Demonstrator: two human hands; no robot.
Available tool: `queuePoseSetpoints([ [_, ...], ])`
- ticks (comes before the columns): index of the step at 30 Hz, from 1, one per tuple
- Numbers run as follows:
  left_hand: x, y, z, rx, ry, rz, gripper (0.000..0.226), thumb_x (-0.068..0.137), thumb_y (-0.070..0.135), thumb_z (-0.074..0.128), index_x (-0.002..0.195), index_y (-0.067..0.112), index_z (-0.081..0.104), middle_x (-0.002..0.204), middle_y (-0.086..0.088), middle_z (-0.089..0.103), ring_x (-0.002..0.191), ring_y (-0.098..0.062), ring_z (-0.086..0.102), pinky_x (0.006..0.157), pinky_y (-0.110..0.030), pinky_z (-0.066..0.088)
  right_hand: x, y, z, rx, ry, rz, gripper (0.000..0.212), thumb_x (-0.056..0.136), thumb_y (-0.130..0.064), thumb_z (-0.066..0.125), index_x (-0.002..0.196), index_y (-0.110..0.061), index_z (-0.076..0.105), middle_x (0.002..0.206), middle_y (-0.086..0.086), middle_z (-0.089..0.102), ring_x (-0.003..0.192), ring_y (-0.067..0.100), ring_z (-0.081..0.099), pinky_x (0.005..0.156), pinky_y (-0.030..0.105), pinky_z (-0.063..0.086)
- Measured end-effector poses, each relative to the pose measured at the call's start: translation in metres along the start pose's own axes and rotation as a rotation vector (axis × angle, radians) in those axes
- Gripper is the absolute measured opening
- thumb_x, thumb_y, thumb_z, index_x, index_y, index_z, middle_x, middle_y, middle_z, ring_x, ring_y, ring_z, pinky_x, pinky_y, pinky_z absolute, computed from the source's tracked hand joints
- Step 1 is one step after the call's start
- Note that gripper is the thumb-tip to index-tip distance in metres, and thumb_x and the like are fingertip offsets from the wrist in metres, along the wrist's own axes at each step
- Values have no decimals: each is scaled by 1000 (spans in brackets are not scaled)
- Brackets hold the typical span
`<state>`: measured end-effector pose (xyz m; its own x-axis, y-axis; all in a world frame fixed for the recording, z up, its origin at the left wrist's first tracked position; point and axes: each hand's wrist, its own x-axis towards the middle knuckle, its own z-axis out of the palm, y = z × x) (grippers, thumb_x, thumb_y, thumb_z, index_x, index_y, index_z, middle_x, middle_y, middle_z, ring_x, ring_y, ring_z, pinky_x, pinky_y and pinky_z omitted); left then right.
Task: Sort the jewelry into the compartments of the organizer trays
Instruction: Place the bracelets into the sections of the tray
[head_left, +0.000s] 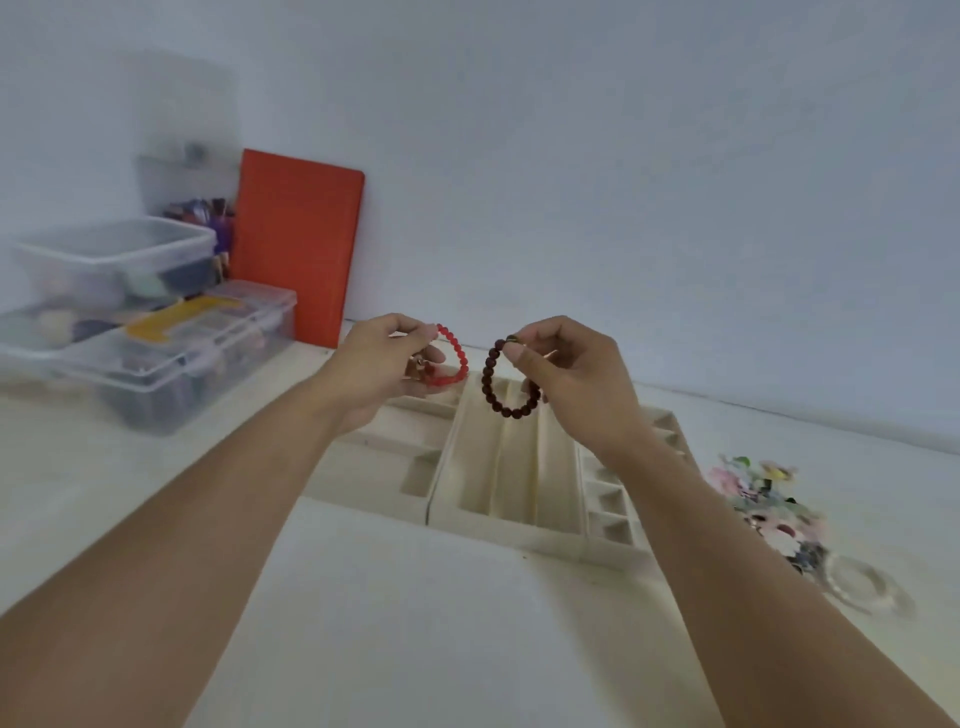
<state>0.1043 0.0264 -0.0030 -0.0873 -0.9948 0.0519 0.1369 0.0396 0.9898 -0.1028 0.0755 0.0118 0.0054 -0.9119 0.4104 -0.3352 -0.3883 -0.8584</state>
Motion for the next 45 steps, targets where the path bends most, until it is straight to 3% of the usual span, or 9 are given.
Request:
queuePoseSetpoints([
  [6, 19, -7, -48, -172, 77, -126, 9, 98, 1, 59, 106, 2, 57, 84, -13, 63, 69, -23, 73, 65, -38, 63, 43, -10, 62, -31, 17, 48, 12, 91, -30, 73, 92, -18, 70, 77, -8, 68, 60, 11, 68, 53, 15, 44],
  [13, 24, -11, -63, -268, 138, -230, 24, 96, -16, 41, 109, 1, 52, 97, -20, 63, 73, -29, 70, 66, -43, 63, 60, 2, 91, -158, -12, 85, 8, 89, -32, 72, 89, -25, 68, 83, -2, 72, 74, 24, 72, 69, 36, 56],
  [16, 23, -12, -65, -179, 111, -263, 40, 88, -23, 38, 114, 2, 53, 98, -19, 63, 69, -26, 70, 62, -37, 62, 59, 5, 91, -195, -50, 113, 10, 89, -33, 73, 89, -25, 67, 81, -3, 71, 74, 24, 71, 64, 33, 53],
  [20, 22, -15, -64, 11, 64, -284, 48, 87, -23, 37, 122, 4, 56, 108, -19, 64, 85, -30, 69, 82, -40, 60, 58, 10, 93, -256, -76, 135, 11, 87, -37, 74, 85, -29, 67, 78, -7, 71, 74, 19, 72, 68, 34, 54],
  [25, 16, -11, -58, 25, 42, -271, 57, 80, -25, 34, 125, 1, 56, 108, -18, 64, 69, -24, 68, 58, -27, 59, 58, 10, 93, -295, -89, 139, 12, 86, -38, 73, 83, -29, 66, 79, -6, 72, 72, 19, 72, 79, 45, 60],
  [31, 17, -11, -57, 87, 15, -235, 46, 84, -23, 48, 118, 5, 61, 108, -16, 67, 74, -22, 68, 61, -27, 59, 57, 8, 91, -325, -107, 156, 12, 86, -38, 73, 83, -29, 65, 79, -8, 71, 75, 17, 71, 83, 45, 59],
  [36, 17, -10, -59, 223, -31, -188, 52, 82, -30, 41, 116, 4, 61, 109, -18, 70, 80, -26, 72, 72, -37, 49, 57, 7, 91, -355, -142, 167, 13, 86, -39, 74, 83, -29, 65, 81, -6, 72, 76, 18, 70, 84, 46, 58],
  [41, 13, -4, -55, 466, -132, -144, 42, 89, -21, 52, 115, 10, 64, 102, -9, 76, 89, -23, 76, 89, -35, 56, 57, 6, 90, -395, -166, 166, 15, 86, -39, 74, 79, -30, 64, 80, -6, 72, 75, 16, 71, 84, 46, 58],
  [45, 14, -4, -55, 636, -130, -112, 49, 87, -23, 49, 115, 13, 65, 103, -7, 73, 82, -14, 72, 67, -24, 57, 56, 5, 88, -436, -195, 183, 16, 86, -41, 74, 80, -31, 64, 84, -7, 71, 77, 15, 71, 86, 45, 57],
])
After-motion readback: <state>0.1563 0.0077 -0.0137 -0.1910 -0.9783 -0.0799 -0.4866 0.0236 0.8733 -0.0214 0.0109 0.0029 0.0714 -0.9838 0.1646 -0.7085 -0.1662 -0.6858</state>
